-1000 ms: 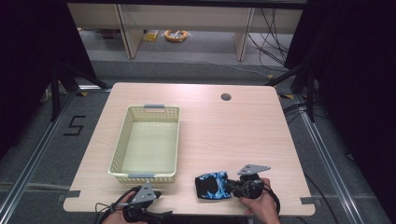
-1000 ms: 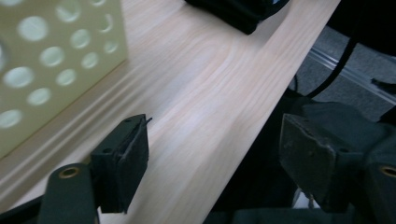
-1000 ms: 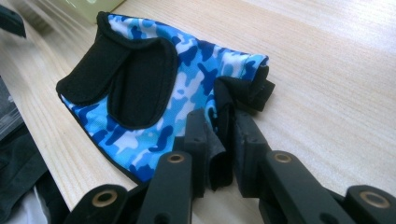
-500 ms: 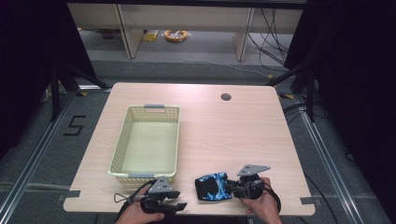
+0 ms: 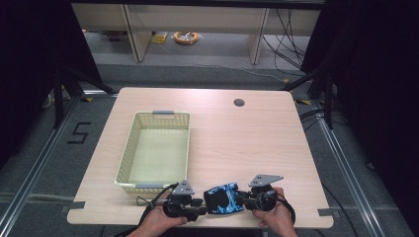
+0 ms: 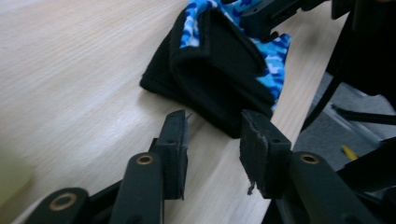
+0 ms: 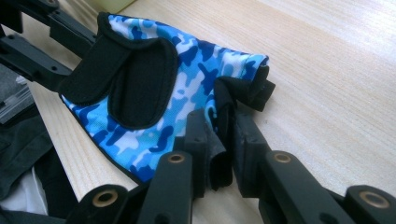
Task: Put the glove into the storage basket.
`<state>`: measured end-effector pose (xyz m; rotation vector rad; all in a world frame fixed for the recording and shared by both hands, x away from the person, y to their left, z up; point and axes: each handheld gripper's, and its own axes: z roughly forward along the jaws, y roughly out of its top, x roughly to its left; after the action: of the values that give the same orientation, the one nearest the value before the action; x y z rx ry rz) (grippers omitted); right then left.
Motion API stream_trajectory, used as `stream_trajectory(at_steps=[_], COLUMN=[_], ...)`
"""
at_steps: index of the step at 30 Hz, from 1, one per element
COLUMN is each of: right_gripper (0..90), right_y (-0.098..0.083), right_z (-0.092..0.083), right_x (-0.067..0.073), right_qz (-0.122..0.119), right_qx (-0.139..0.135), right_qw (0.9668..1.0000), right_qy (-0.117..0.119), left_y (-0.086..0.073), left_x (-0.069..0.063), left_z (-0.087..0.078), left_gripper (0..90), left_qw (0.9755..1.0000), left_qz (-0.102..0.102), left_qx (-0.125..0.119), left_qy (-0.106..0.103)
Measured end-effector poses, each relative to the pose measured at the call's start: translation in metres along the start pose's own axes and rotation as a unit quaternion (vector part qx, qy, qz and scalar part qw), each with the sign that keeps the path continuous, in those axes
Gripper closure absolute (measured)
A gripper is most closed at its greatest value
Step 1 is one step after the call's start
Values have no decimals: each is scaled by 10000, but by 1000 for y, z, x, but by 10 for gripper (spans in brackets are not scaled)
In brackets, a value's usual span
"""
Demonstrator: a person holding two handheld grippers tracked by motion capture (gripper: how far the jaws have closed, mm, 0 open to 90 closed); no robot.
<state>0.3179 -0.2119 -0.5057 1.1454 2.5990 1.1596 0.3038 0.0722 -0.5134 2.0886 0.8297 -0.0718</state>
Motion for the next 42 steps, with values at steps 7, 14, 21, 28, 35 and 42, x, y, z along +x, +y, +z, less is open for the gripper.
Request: stream_trajectory(at_steps=[7,14,21,28,35,42], right_gripper=[789,790,789,790,793,795], right_y=[0,-1,-2,-1,0,0], right_z=[0,0,1,0,-4,-5], right_x=[-2,-5,-6,-6,-3,-4], right_qz=[-96,-125,-135,-67,110,31], right_qx=[-11,-37,-29,-36,-152,-234], right_qw=[10000,9999,9999,9999,9997,9996], right_qy=[-15,-7,18,72,178,159], left_y=[4,8,13,12,12,8], left_x=[2,4,3,2,4,3], left_z=[7,11,18,16,13,12], left_gripper=[635,643,698,852,866,782], left_qw=[9998,9990,9995,9999,9997,9997], left_qz=[-131,-387,-291,37,-39,-172], left_qx=[122,125,27,-137,-203,-149], left_qy=[-76,-191,-83,-3,-127,34])
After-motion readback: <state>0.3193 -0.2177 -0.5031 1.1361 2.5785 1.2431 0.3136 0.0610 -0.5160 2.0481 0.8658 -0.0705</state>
